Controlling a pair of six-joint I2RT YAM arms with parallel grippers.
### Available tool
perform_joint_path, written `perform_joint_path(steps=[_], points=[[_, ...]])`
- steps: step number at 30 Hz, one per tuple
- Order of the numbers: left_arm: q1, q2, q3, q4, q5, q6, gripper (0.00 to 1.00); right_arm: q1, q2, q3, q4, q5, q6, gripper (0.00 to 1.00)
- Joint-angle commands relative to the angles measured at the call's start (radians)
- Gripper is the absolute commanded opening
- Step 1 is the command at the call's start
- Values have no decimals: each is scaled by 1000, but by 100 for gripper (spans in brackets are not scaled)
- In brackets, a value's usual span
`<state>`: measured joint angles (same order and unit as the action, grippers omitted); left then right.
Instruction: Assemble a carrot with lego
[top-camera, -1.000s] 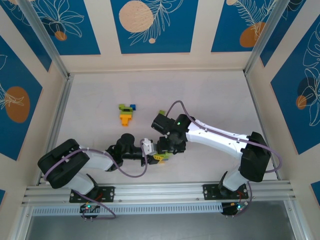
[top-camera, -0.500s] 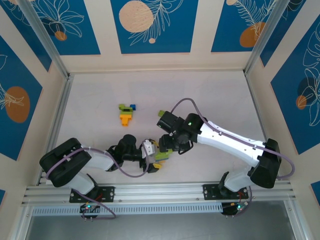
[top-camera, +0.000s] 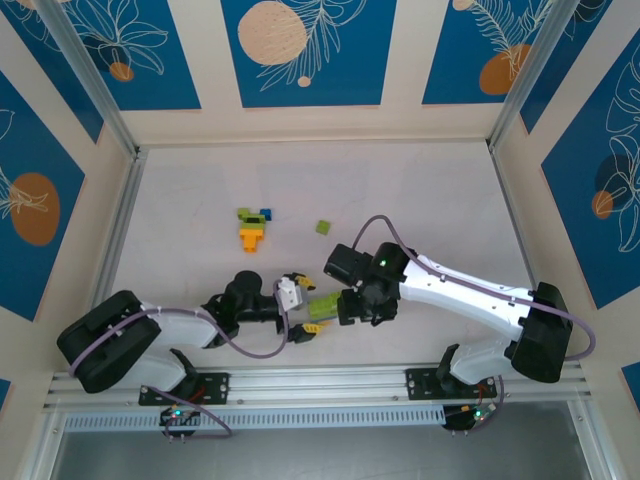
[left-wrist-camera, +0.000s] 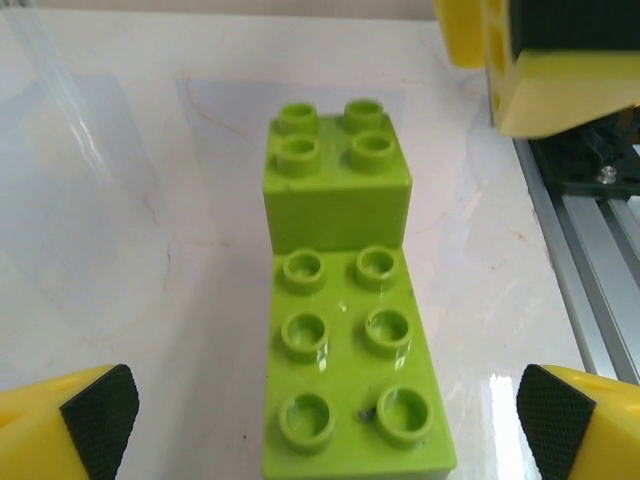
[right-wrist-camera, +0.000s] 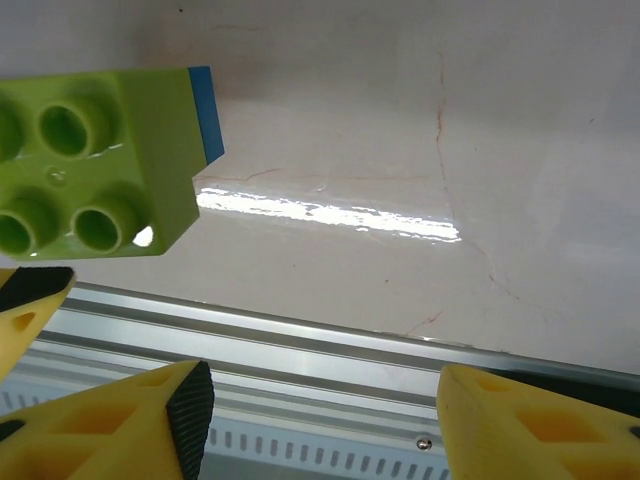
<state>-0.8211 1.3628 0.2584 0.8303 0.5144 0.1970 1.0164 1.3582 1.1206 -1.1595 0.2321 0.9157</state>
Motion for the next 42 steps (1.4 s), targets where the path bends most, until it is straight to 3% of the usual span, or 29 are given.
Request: perform_joint_path(steps=[1, 16, 30, 42], points=[[-3, -32, 0, 19, 19, -24, 100, -21, 14, -26, -5, -19, -1, 62], [-3, -26, 27, -21, 66, -20, 100, -139, 32, -77, 113, -63, -71, 62], [14, 54, 48, -4, -38, 4, 100, -223, 90, -31, 133, -42, -146, 62], [27, 9, 39, -18, 16, -4, 100, -278, 150, 47, 143, -44, -210, 61]])
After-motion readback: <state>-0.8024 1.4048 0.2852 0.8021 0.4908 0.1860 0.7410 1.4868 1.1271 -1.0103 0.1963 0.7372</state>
